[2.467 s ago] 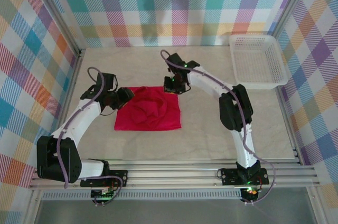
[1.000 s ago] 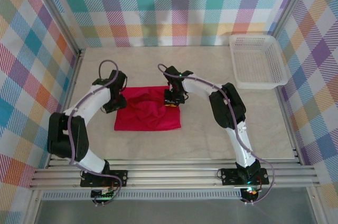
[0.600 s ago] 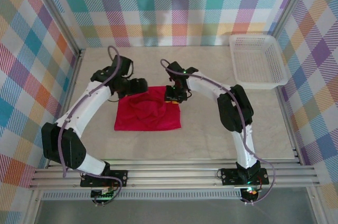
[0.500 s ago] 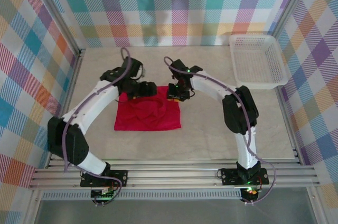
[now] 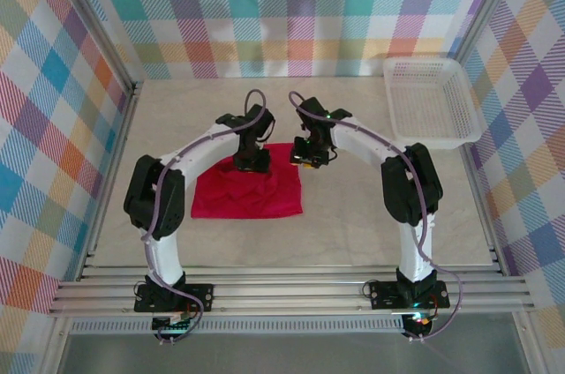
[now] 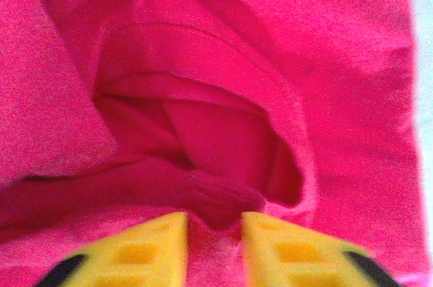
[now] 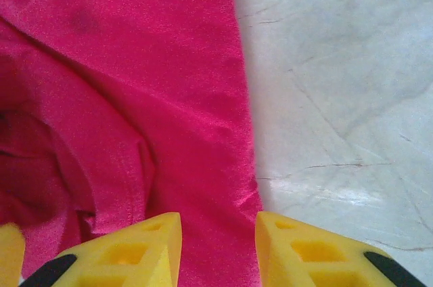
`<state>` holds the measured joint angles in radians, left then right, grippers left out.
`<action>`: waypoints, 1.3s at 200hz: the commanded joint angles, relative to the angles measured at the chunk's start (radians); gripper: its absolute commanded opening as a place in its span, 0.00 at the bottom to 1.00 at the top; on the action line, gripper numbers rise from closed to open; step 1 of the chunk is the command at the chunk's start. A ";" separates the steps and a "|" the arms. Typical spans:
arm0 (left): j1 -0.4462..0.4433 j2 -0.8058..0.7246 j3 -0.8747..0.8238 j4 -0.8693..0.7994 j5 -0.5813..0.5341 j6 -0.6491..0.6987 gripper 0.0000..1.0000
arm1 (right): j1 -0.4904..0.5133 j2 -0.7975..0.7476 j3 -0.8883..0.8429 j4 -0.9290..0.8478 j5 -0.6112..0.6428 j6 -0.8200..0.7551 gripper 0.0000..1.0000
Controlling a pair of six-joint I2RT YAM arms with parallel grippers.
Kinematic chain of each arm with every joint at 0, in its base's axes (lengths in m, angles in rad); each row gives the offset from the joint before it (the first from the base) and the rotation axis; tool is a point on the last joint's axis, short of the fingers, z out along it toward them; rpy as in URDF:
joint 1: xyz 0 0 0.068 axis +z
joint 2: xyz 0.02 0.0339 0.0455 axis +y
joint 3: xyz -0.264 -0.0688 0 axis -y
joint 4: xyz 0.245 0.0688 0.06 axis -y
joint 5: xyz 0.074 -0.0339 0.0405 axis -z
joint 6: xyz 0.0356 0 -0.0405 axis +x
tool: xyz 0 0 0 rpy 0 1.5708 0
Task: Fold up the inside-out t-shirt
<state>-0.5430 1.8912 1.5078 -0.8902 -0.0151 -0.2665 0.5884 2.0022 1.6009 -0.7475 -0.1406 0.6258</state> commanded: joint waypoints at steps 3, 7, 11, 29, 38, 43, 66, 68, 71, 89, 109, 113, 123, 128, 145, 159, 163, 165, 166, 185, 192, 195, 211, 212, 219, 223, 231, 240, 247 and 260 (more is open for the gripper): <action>-0.006 -0.032 0.023 -0.109 -0.132 -0.005 0.06 | 0.040 0.063 0.069 0.038 -0.062 0.038 0.34; -0.006 -0.043 0.020 -0.116 -0.145 -0.006 0.05 | 0.044 0.083 0.083 0.039 -0.067 0.042 0.33; -0.005 -0.055 0.016 -0.121 -0.154 -0.008 0.03 | 0.046 0.103 0.100 0.039 -0.074 0.047 0.33; -0.003 -0.108 -0.023 -0.128 -0.191 -0.017 0.00 | 0.047 0.176 0.145 0.030 -0.079 0.064 0.31; 0.002 -0.130 -0.051 -0.125 -0.194 -0.023 0.00 | 0.044 0.192 0.145 0.031 -0.060 0.067 0.31; 0.005 -0.139 -0.066 -0.122 -0.193 -0.025 0.00 | 0.043 0.197 0.140 0.035 -0.053 0.069 0.30; 0.021 -0.174 -0.129 -0.139 -0.209 -0.041 0.00 | 0.037 0.211 0.125 0.045 -0.050 0.063 0.30; 0.022 -0.178 -0.138 -0.141 -0.211 -0.042 0.00 | 0.037 0.212 0.126 0.044 -0.050 0.063 0.30; 0.024 -0.188 -0.149 -0.143 -0.215 -0.045 0.00 | 0.037 0.216 0.127 0.042 -0.050 0.062 0.30; 0.042 -0.265 -0.236 -0.142 -0.226 -0.068 0.00 | 0.037 0.240 0.136 0.030 -0.035 0.058 0.30; 0.069 -0.366 -0.327 -0.169 -0.241 -0.096 0.00 | 0.036 0.254 0.136 0.031 -0.036 0.058 0.32; 0.077 -0.384 -0.343 -0.178 -0.243 -0.104 0.00 | 0.036 0.254 0.134 0.033 -0.038 0.058 0.33; 0.090 -0.433 -0.380 -0.199 -0.242 -0.123 0.00 | 0.036 0.255 0.136 0.036 -0.042 0.058 0.34; 0.094 -0.454 -0.401 -0.210 -0.241 -0.133 0.00 | 0.035 0.256 0.140 0.034 -0.043 0.058 0.35; 0.103 -0.514 -0.456 -0.240 -0.234 -0.176 0.00 | 0.036 0.269 0.166 0.020 -0.047 0.049 0.37; 0.104 -0.536 -0.487 -0.252 -0.203 -0.209 0.00 | 0.036 0.286 0.197 -0.002 -0.051 0.040 0.38; 0.106 -0.537 -0.492 -0.256 -0.193 -0.218 0.00 | 0.036 0.290 0.205 -0.010 -0.051 0.036 0.38; 0.106 -0.535 -0.495 -0.258 -0.190 -0.221 0.00 | 0.036 0.292 0.207 -0.013 -0.052 0.034 0.39; 0.106 -0.533 -0.496 -0.259 -0.189 -0.223 0.00 | 0.036 0.293 0.210 -0.014 -0.053 0.033 0.39; 0.109 -0.480 -0.497 -0.261 -0.157 -0.225 0.00 | 0.036 0.299 0.231 -0.035 -0.045 0.017 0.40; 0.109 -0.454 -0.486 -0.275 -0.151 -0.221 0.00 | 0.036 0.299 0.238 -0.043 -0.039 0.012 0.40; 0.109 -0.446 -0.480 -0.283 -0.151 -0.219 0.00 | 0.035 0.300 0.241 -0.045 -0.038 0.009 0.40; 0.114 -0.436 -0.455 -0.337 -0.206 -0.220 0.00 | 0.034 0.303 0.259 -0.058 -0.037 0.002 0.42; 0.115 -0.438 -0.453 -0.342 -0.209 -0.223 0.00 | 0.034 0.303 0.260 -0.060 -0.037 0.001 0.42; 0.133 -0.453 -0.434 -0.365 -0.238 -0.231 0.00 | 0.034 0.308 0.271 -0.066 -0.039 -0.004 0.42; 0.147 -0.466 -0.422 -0.371 -0.243 -0.228 0.00 | 0.034 0.311 0.276 -0.069 -0.039 -0.005 0.42; 0.177 -0.489 -0.394 -0.374 -0.255 -0.217 0.11 | 0.034 0.317 0.289 -0.079 -0.039 -0.008 0.42; 0.214 -0.507 -0.349 -0.369 -0.272 -0.209 0.26 | 0.034 0.323 0.297 -0.082 -0.044 -0.011 0.42; 0.234 -0.508 -0.308 -0.352 -0.262 -0.194 0.32 | 0.034 0.324 0.301 -0.084 -0.048 -0.012 0.42; 0.237 -0.489 -0.228 -0.290 -0.216 -0.156 0.49 | 0.034 0.325 0.303 -0.082 -0.053 -0.014 0.42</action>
<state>-0.3370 1.4292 1.1408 -1.2057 -0.2337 -0.4583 0.6277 2.3062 1.8763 -0.7929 -0.1925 0.6357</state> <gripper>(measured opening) 0.384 0.422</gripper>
